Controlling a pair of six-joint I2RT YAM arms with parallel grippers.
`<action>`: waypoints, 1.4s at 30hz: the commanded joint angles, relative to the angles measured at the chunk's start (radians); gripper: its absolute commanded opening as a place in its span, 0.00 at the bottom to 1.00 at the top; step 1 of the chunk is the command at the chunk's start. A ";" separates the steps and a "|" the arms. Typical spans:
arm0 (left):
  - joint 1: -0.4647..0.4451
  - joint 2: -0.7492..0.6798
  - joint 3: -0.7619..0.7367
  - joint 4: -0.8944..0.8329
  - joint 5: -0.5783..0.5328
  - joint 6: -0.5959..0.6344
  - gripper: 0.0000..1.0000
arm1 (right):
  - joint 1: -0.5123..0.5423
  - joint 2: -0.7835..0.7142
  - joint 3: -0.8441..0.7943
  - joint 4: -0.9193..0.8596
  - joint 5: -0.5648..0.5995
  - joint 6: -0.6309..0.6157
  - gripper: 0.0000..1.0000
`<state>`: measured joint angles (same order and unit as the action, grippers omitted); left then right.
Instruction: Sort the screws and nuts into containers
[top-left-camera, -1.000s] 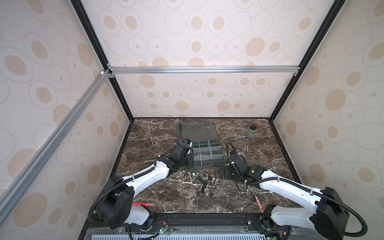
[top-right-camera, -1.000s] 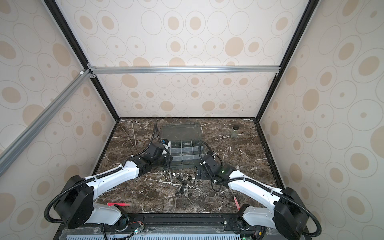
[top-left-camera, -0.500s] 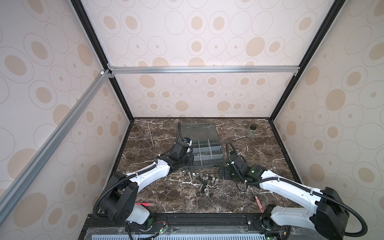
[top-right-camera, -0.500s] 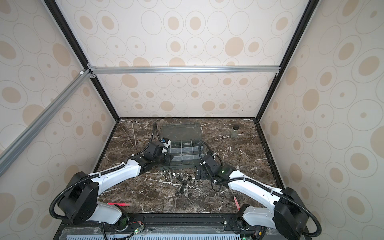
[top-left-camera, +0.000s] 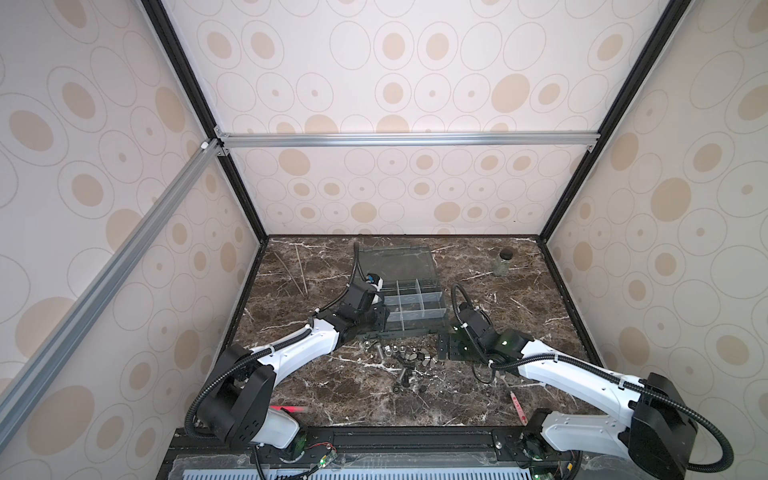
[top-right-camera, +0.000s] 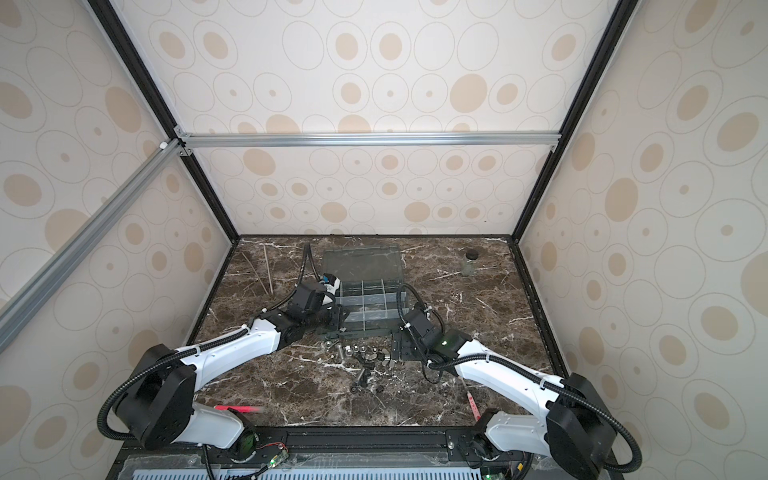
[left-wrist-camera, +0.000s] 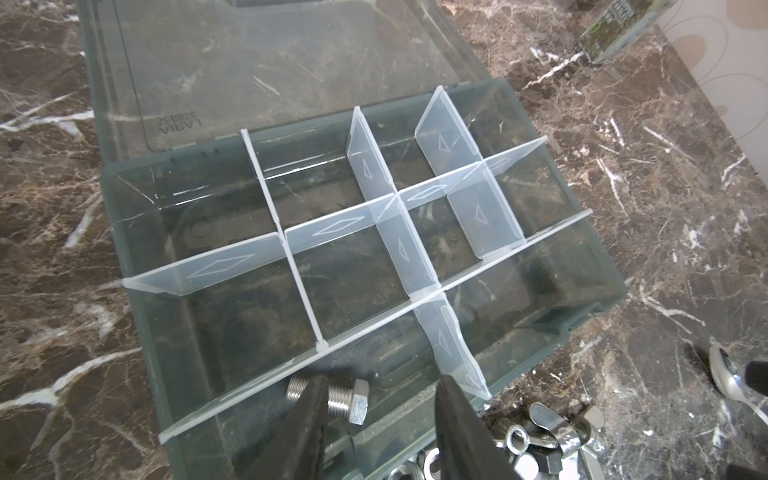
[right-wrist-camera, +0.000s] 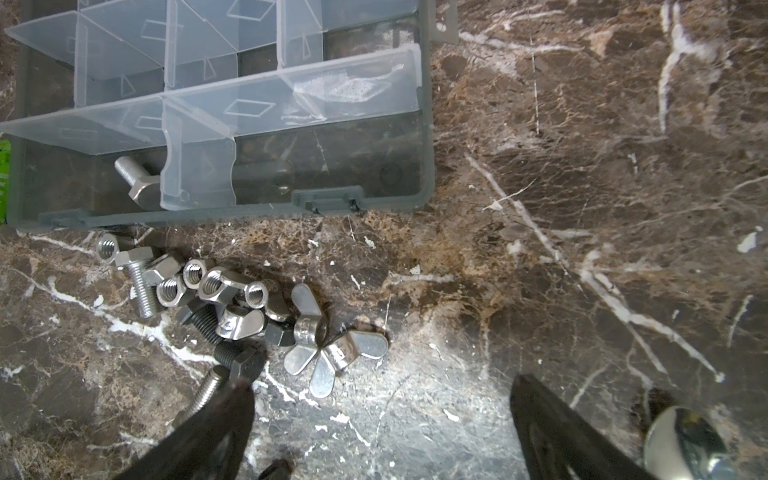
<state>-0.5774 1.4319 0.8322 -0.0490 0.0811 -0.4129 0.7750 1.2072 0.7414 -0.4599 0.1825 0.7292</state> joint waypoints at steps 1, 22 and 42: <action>0.012 -0.043 -0.017 0.029 -0.006 -0.023 0.43 | 0.010 0.010 0.022 -0.022 0.001 0.013 1.00; 0.019 -0.127 -0.070 0.032 -0.030 -0.047 0.44 | 0.029 0.064 0.064 -0.012 -0.029 -0.003 1.00; 0.057 -0.371 -0.222 0.028 -0.057 -0.106 0.46 | 0.256 0.390 0.319 -0.003 -0.186 -0.051 1.00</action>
<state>-0.5358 1.0851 0.6231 -0.0162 0.0433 -0.4980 1.0115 1.5585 1.0225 -0.4557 0.0360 0.6823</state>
